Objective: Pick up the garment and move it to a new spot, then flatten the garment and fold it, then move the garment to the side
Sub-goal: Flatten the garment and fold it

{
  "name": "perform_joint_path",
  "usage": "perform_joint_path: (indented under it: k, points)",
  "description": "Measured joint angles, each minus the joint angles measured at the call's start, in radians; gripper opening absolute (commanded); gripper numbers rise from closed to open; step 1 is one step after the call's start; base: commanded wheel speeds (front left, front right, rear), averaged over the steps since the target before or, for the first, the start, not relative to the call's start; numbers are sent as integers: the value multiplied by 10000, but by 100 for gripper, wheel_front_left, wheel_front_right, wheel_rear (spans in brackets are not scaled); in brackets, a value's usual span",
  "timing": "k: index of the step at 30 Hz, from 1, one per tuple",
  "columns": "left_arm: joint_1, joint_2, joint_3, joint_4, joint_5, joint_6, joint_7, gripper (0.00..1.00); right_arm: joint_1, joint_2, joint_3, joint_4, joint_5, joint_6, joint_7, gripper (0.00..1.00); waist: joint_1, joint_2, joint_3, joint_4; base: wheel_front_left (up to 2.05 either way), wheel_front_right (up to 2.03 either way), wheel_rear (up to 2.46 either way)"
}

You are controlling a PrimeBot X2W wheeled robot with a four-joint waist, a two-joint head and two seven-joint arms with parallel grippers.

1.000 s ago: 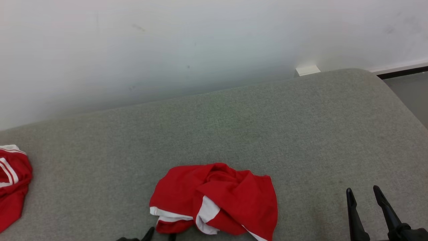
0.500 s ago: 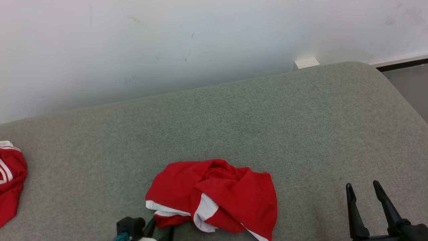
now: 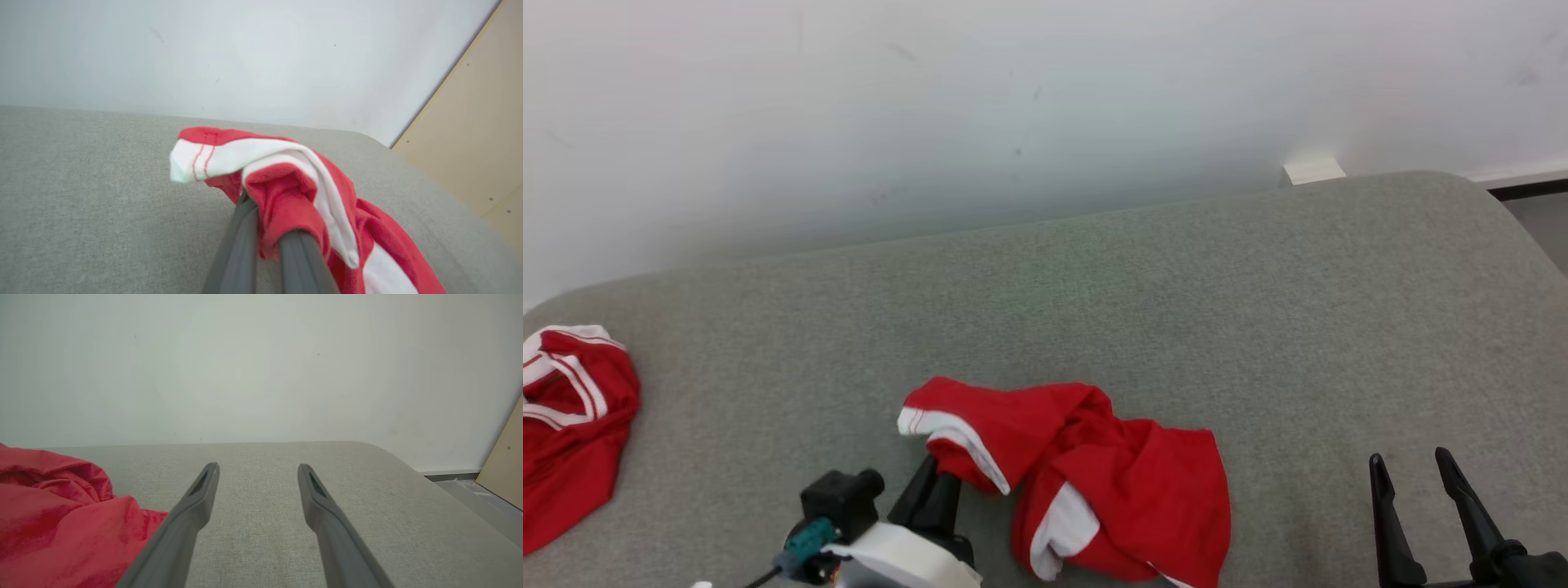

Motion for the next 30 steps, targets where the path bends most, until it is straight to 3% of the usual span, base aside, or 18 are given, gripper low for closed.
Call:
perform_joint_path:
  k: [9,20,25,30]
  points:
    - [-650,261,560,-1848,25,228,161,0,65,4,167,86,100,0,0,100,0,0,-382,586,0,0,0]
    - [-1488,863,702,-3887,88,556,1664,0,195,2,205,153,96,0,0,100,-2,0,-781,903,0,0,0]
    - [-1659,945,357,-4046,184,499,2155,0,190,4,393,186,98,0,0,100,-1,0,-843,787,0,0,0]
    - [-1687,571,-566,-3323,219,345,2305,0,172,0,460,215,92,0,0,100,-2,0,-824,547,0,0,0]
